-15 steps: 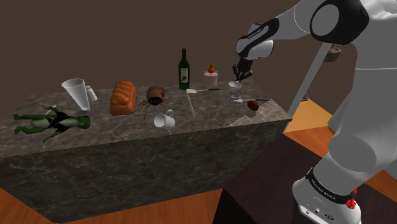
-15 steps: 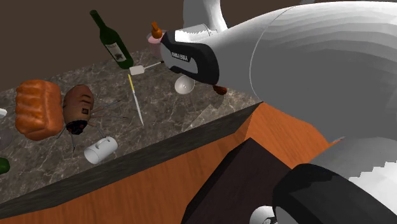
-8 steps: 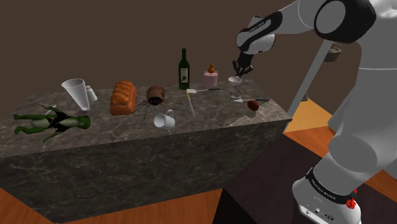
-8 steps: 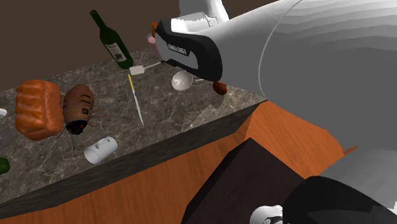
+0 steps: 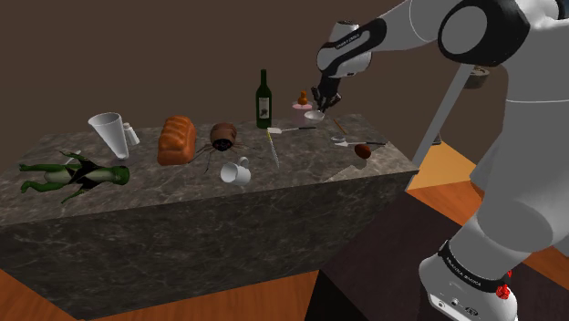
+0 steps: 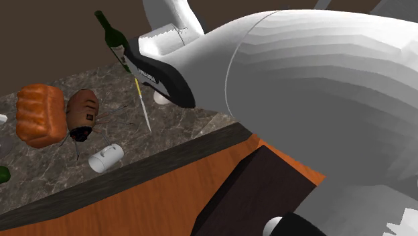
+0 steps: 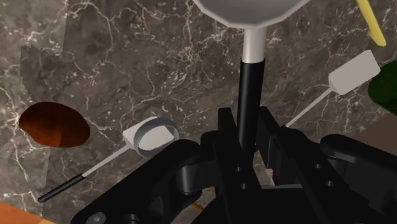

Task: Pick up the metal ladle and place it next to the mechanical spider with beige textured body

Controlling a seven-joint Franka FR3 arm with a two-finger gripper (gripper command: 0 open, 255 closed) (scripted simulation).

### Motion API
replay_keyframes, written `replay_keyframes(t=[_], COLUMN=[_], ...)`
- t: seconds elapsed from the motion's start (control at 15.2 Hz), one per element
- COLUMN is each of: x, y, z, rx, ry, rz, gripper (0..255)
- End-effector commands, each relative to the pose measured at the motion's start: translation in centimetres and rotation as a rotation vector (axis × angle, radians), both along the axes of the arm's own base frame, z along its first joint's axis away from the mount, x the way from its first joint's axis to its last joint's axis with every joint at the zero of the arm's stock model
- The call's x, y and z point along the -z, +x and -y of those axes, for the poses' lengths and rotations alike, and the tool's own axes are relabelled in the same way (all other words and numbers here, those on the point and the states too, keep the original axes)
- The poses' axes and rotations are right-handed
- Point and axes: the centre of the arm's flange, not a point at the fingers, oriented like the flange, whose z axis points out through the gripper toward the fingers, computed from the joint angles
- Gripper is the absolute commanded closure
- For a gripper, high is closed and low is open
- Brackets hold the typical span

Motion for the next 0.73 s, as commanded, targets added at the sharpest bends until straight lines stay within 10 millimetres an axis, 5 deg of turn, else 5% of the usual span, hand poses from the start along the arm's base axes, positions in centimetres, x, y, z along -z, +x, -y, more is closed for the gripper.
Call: replay_keyframes(t=[0.0, 0.4, 0.66], x=[-0.1, -0.1, 2.0], y=[1.6, 5.8, 5.7], z=[-2.1, -9.4, -9.4], rx=[0.002, 0.002, 0.002], ry=[0.000, 0.000, 0.000], rz=[0.000, 0.000, 0.000], gripper=[255, 255, 255])
